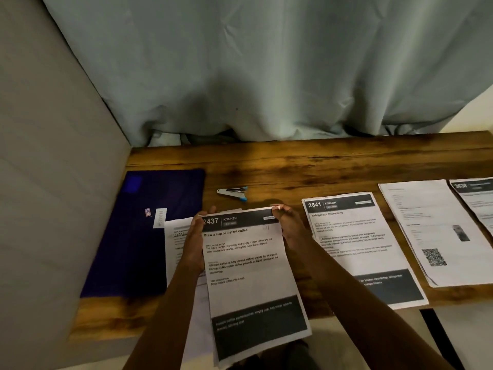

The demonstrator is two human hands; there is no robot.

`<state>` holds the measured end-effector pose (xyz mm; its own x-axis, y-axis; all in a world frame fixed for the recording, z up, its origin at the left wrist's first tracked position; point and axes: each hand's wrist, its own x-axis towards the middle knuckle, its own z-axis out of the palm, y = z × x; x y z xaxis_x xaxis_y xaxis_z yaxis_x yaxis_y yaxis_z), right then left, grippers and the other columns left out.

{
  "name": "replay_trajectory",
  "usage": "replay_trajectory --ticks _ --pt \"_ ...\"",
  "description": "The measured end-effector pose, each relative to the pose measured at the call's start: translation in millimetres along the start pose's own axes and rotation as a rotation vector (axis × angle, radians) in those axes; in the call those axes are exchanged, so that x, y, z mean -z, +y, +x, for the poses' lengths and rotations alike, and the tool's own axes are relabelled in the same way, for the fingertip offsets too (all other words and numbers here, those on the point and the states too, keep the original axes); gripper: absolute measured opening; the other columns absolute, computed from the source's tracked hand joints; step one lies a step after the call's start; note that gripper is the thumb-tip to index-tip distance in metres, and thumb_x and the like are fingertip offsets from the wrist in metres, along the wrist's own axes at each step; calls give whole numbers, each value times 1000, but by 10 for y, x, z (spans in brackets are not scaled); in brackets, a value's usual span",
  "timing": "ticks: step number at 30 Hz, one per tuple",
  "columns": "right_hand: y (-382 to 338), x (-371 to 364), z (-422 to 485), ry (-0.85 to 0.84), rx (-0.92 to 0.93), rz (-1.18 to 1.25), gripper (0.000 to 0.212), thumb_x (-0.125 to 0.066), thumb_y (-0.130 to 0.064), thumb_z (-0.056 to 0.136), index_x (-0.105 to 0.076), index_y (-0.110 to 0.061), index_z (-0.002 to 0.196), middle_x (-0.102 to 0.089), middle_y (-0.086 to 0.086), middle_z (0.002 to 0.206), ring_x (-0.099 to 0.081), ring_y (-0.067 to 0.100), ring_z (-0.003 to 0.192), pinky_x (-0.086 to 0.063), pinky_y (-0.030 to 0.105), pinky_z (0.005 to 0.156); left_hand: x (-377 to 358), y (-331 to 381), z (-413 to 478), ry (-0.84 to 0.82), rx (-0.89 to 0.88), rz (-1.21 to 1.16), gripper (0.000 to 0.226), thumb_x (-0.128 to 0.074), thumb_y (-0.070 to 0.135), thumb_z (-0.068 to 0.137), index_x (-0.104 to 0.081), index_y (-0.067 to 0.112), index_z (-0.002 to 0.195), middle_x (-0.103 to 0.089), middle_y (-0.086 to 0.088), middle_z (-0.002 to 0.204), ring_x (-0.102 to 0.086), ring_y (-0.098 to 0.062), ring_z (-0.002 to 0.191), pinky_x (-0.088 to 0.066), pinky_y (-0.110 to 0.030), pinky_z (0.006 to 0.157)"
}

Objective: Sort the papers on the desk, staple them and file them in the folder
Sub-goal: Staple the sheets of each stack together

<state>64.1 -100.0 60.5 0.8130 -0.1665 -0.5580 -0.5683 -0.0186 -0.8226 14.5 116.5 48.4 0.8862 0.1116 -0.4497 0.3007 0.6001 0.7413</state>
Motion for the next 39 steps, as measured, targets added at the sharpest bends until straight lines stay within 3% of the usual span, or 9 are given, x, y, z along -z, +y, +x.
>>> replay_trajectory --ticks 6,11,14,17,20,23,28,34,39 --pt "-26 -76 48 14 54 -44 29 -52 -22 96 -57 -6 119 -61 14 114 -59 26 101 -50 38 88 52 5 63 -44 -31 -28 14 -40 27 100 -53 21 99 -66 -3 121 -61 -28 107 -56 -45 82" --pt "-4 -106 58 28 76 -74 25 -51 -20 97 -58 -7 116 -62 12 113 -59 24 105 -49 37 90 78 -14 101 -53 -29 -23 16 -40 23 101 -52 19 92 -65 -6 122 -56 -32 119 -45 -55 99" --pt "80 -118 54 131 470 -419 22 -50 -17 97 -61 -9 114 -63 9 111 -55 16 104 -43 26 87 69 -17 103 -37 -28 -11 14 -41 24 100 -52 19 91 -65 -8 123 -57 -32 118 -45 -54 99" --pt "163 -184 43 227 888 -839 22 -51 -15 94 -65 -13 111 -62 7 119 -51 25 120 -33 40 105 29 -8 92 -28 -28 -30 15 -41 21 100 -52 18 90 -67 -7 117 -61 -29 112 -50 -50 93" --pt "158 -316 -22 114 1094 -920 30 -49 -16 88 -66 -18 113 -60 4 128 -45 24 131 -20 42 112 -16 5 67 -21 -34 -35 16 -40 20 100 -51 18 89 -70 -5 109 -65 -25 103 -56 -45 85" --pt "154 -354 -70 92 1110 -903 32 -48 -16 87 -66 -18 114 -62 4 126 -44 24 131 -16 41 112 -29 15 49 -23 -13 -84 16 -41 19 100 -51 18 88 -70 -5 106 -65 -25 102 -55 -46 86" --pt "207 -321 -56 130 1130 -871 29 -67 -4 81 -69 -15 108 -68 5 115 -55 24 119 -27 46 110 -9 1 24 -33 25 -108 16 -42 19 99 -52 19 87 -70 -5 109 -63 -25 107 -48 -52 95" --pt "141 -370 -92 -6 988 -796 25 -50 -17 93 -67 -16 111 -67 4 115 -55 21 119 -28 46 114 -36 -4 26 -39 21 -102 15 -42 19 99 -52 20 88 -69 -5 108 -64 -26 104 -50 -53 93" --pt "54 -141 9 -32 855 -755 22 -49 -21 97 -69 -14 104 -71 4 102 -64 19 99 -40 47 102 6 20 26 -43 16 -120 15 -43 22 99 -52 21 87 -68 -6 110 -62 -27 108 -49 -53 94"
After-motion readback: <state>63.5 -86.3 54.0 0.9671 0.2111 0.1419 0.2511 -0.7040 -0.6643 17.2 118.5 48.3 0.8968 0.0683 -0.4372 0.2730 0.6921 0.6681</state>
